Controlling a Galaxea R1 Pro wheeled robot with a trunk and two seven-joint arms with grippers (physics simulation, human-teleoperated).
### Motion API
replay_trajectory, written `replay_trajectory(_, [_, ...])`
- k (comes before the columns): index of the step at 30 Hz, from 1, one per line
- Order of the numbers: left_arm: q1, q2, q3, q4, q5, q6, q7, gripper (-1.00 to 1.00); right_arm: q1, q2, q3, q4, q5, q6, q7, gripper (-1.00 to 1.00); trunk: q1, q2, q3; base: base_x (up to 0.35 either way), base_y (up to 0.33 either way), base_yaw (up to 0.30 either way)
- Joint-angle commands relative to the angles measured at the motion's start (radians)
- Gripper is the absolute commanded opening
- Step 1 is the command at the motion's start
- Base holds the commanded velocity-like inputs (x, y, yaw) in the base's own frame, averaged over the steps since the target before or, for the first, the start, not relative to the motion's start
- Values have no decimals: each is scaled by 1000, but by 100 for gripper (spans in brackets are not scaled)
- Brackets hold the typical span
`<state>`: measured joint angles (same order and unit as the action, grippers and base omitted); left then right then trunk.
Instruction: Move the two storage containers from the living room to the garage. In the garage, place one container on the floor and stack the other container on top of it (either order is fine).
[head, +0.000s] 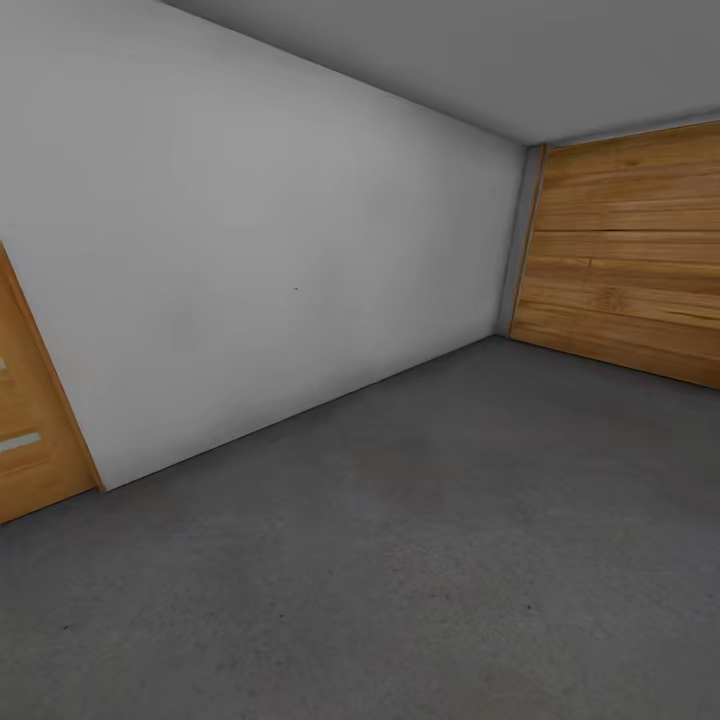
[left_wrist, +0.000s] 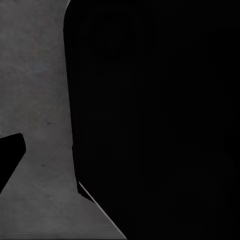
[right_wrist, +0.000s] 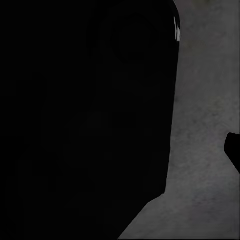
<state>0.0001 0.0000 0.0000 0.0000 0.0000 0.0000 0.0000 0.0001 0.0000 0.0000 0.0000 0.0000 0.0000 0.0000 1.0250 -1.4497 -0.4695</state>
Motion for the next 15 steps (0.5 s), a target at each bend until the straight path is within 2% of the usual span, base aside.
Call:
replay_trajectory(1, [0,0,0,0,0,0,0,100,0,0,0,0,0,0,0,100,0,0,0,0,0,0])
replay_trajectory(3, [-2,1,8,0,11,-2,0,100,-1,-3,8,-1,8,-6,-2,100,0,0,0,0,0,0])
replay_trajectory(15, [1,3,12,-24,14,-30,0,100,-2,-1,6,-2,8,-6,-2,100,0,0,0,0,0,0])
